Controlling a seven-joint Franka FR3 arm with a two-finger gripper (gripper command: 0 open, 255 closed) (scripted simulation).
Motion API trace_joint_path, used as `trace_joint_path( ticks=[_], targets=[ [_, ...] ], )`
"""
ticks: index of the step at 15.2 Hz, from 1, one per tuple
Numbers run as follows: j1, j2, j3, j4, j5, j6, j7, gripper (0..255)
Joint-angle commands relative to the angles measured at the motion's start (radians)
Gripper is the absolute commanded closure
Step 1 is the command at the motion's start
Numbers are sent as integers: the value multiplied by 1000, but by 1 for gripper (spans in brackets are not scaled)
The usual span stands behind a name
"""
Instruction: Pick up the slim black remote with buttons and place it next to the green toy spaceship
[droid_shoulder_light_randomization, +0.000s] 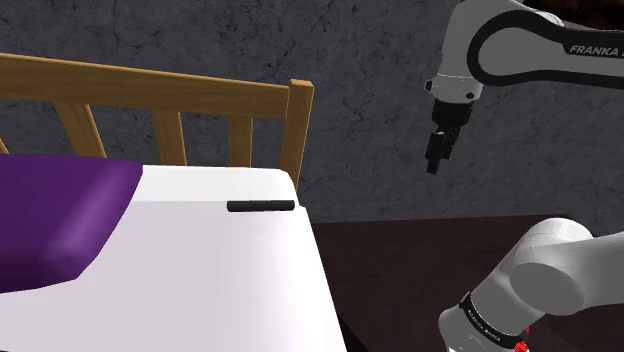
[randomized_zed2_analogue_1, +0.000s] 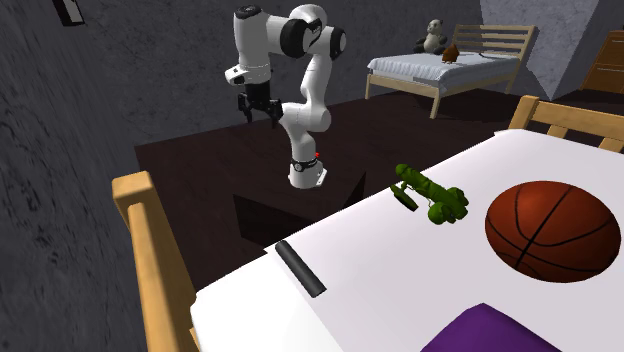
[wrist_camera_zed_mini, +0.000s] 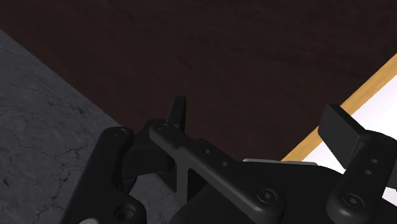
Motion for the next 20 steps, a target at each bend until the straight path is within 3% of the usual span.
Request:
trace_joint_path(
  ticks=[1, 11, 20],
  targets=[
    [0, 0, 0, 0, 0, 0, 0, 0],
    [79, 321, 7, 75, 34, 284, -137, 0],
    [142, 614, 41, 228, 66, 458, -261, 0]
  ],
)
